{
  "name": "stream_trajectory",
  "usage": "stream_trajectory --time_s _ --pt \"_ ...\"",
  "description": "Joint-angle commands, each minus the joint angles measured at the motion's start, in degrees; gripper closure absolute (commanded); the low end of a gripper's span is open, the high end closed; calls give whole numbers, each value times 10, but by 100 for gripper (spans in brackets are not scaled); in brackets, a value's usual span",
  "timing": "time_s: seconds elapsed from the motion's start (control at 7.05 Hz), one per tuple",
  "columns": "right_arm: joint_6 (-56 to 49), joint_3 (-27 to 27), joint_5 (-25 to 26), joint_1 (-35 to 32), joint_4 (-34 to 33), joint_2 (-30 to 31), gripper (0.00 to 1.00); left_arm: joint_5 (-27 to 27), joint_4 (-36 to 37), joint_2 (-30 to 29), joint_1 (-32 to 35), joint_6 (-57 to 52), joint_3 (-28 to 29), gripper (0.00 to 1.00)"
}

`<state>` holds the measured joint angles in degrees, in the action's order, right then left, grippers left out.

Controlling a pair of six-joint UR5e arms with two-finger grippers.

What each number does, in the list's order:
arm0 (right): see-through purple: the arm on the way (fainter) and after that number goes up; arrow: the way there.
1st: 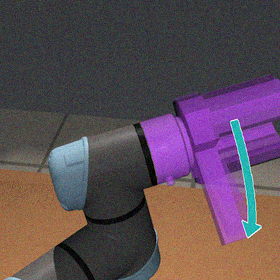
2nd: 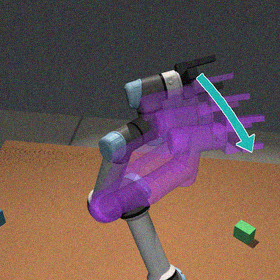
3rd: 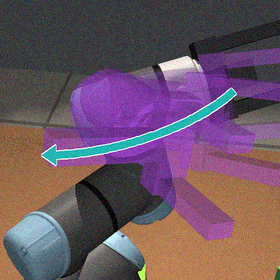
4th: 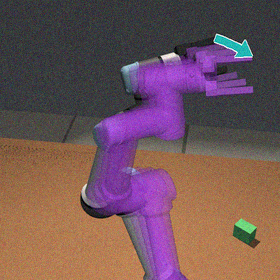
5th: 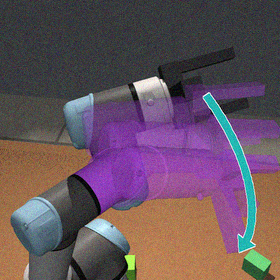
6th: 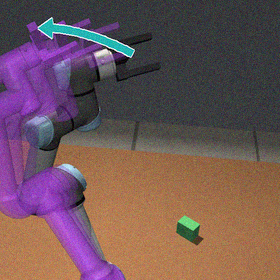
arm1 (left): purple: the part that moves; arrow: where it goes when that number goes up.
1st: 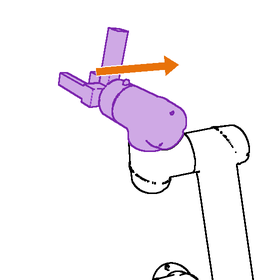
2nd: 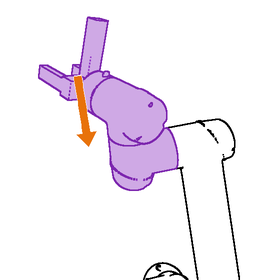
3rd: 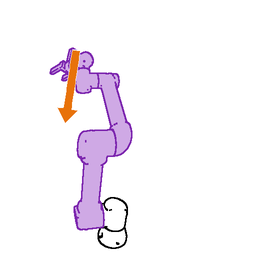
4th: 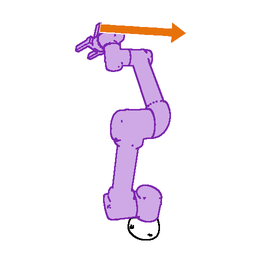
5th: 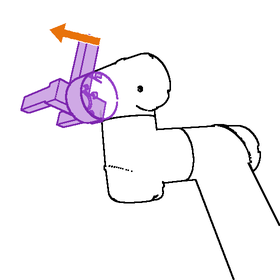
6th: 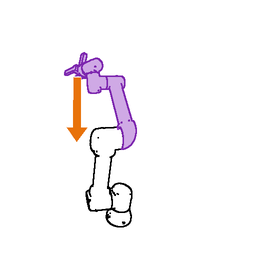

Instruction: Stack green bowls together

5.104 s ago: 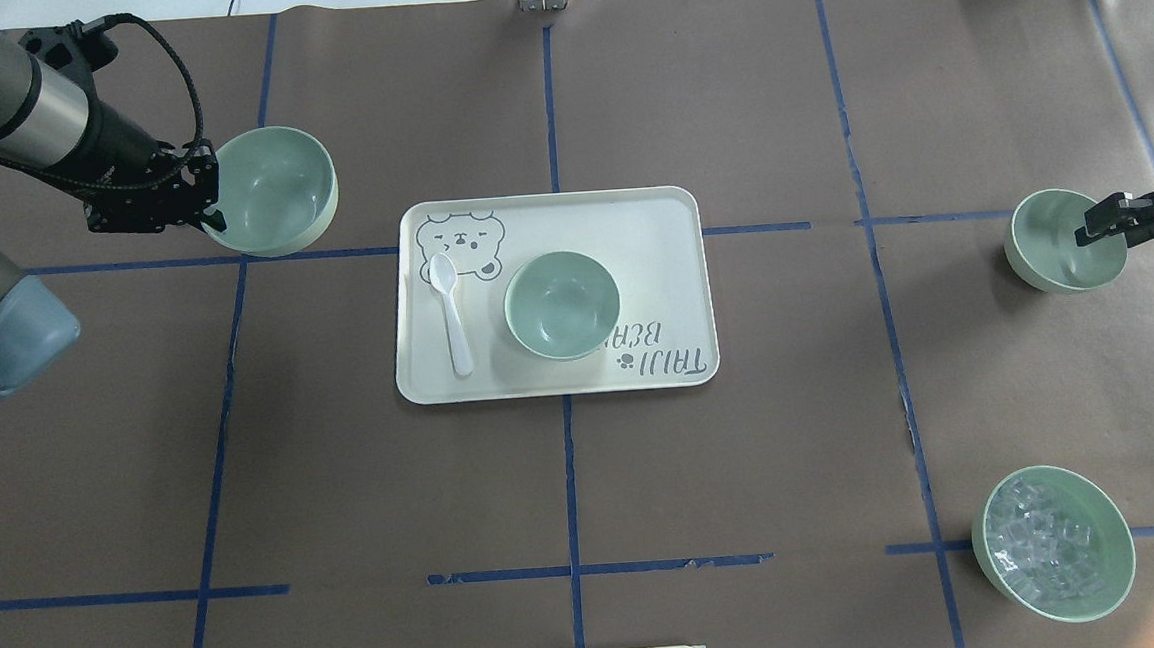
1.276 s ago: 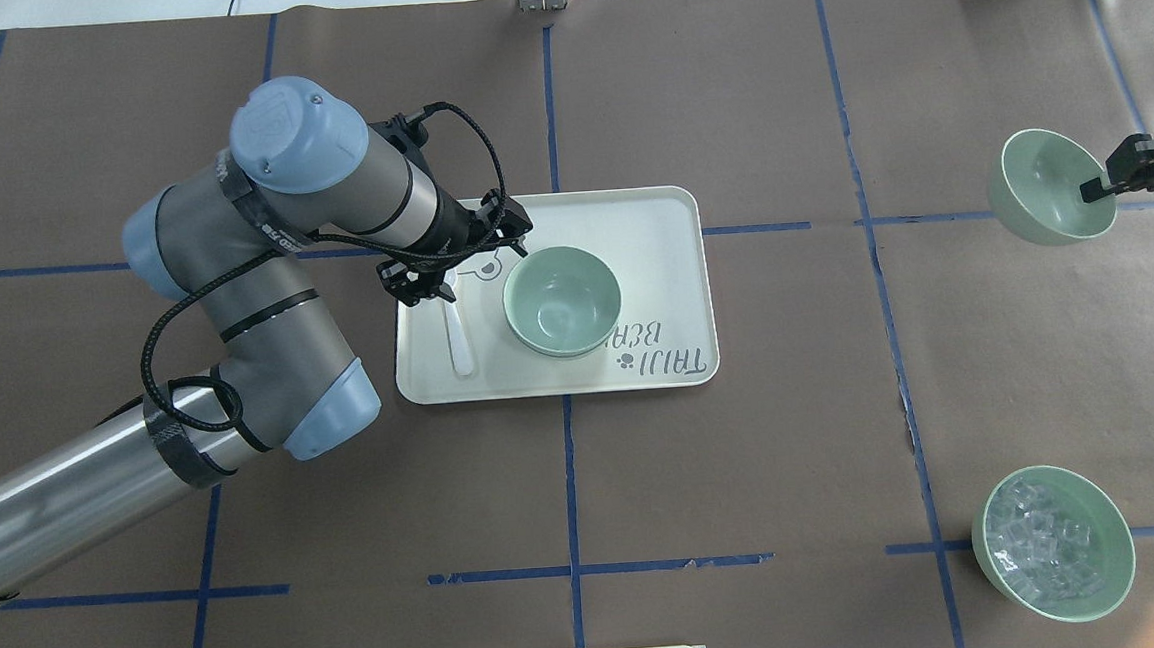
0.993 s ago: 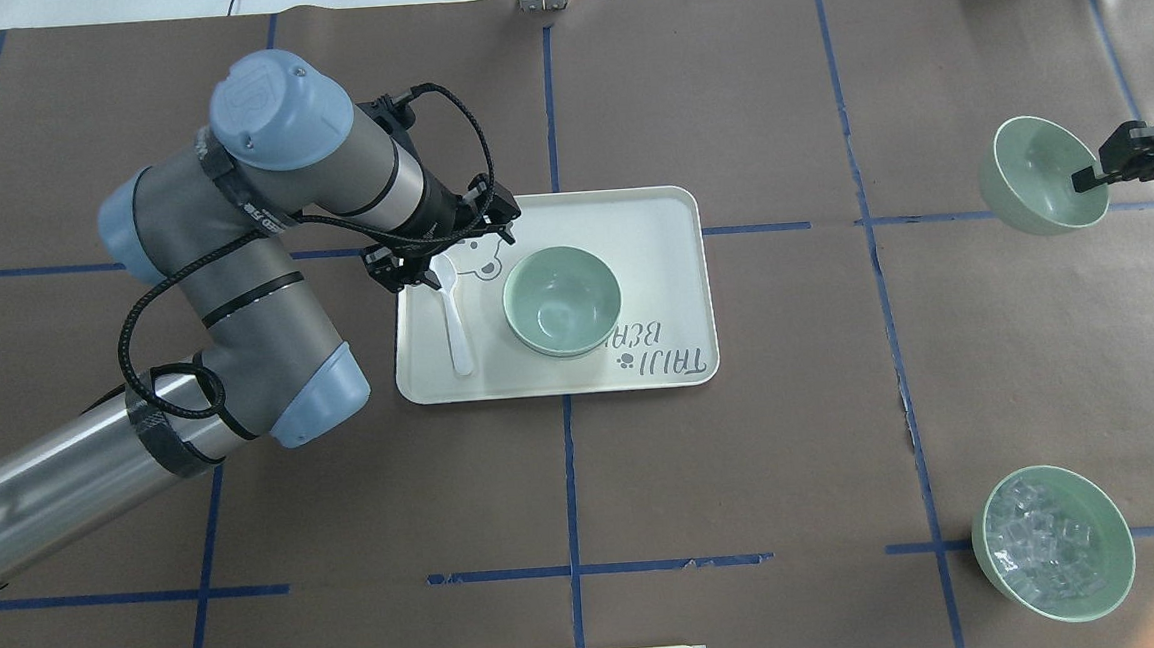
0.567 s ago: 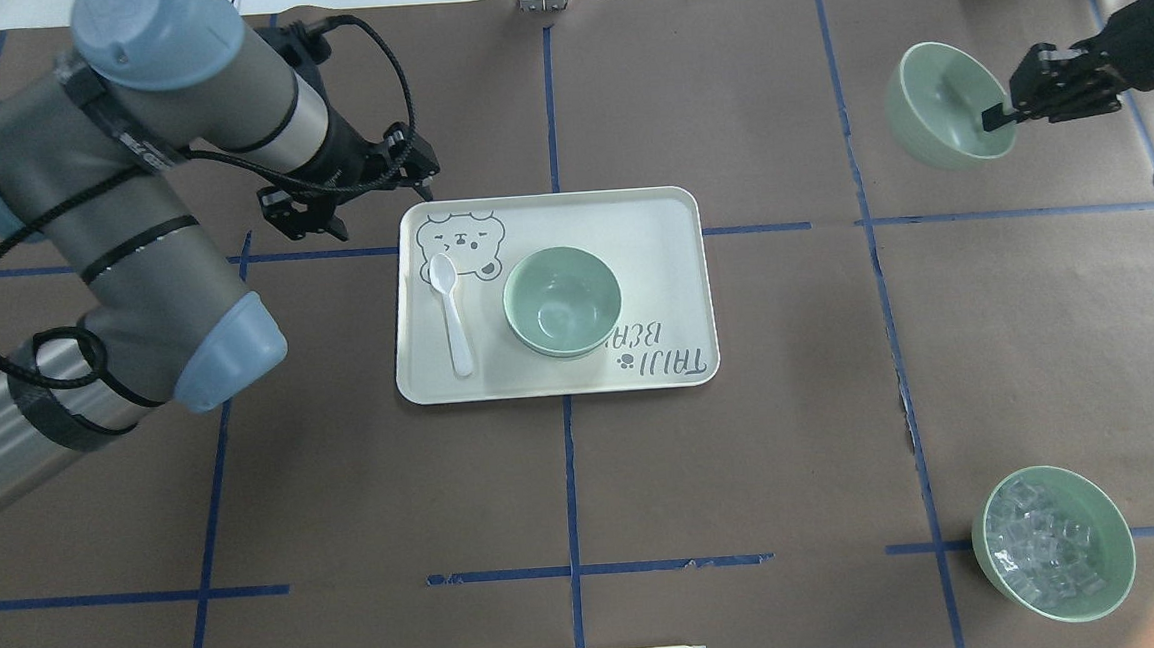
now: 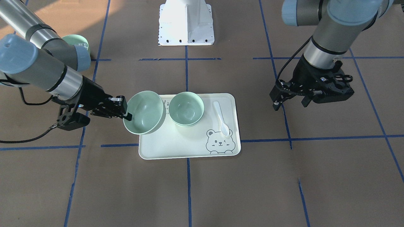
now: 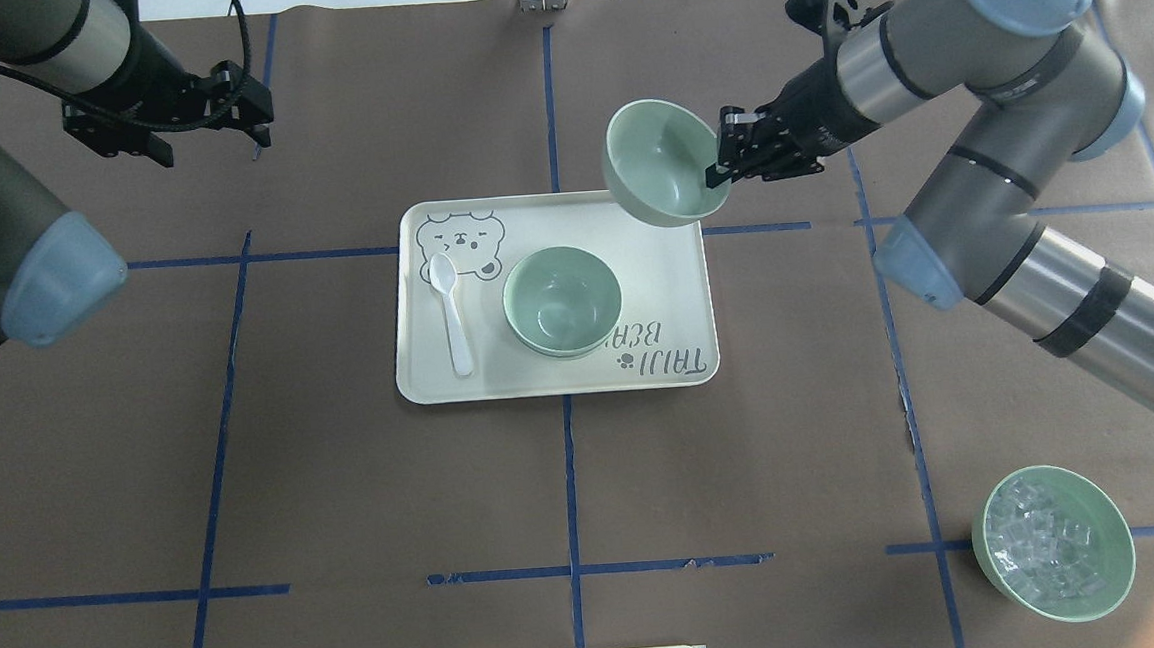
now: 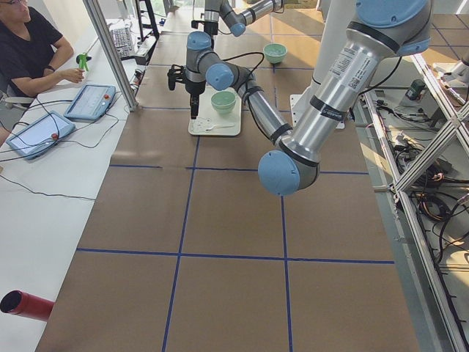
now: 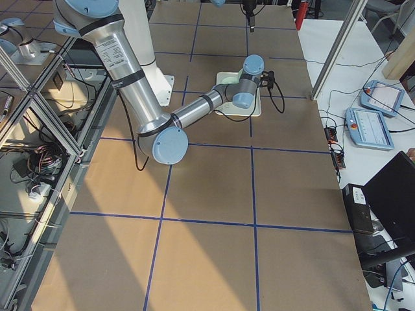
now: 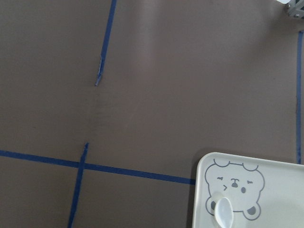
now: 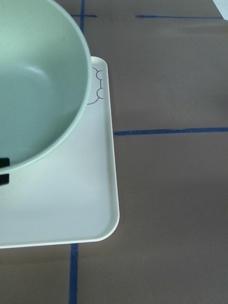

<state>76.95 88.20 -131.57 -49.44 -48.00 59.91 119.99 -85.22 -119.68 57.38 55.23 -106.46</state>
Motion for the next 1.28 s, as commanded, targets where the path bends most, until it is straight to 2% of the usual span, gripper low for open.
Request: stream_trajectory --time_s 0.0,0.57,1.13 --pt "10 2 69 67 -1 -15 100 22 -5 48 51 -111 -1 0" --pt "10 -3 138 117 -30 -35 100 22 -8 92 141 -289 37 0" --pt "10 1 136 123 -43 -27 100 22 -21 92 156 -315 61 0"
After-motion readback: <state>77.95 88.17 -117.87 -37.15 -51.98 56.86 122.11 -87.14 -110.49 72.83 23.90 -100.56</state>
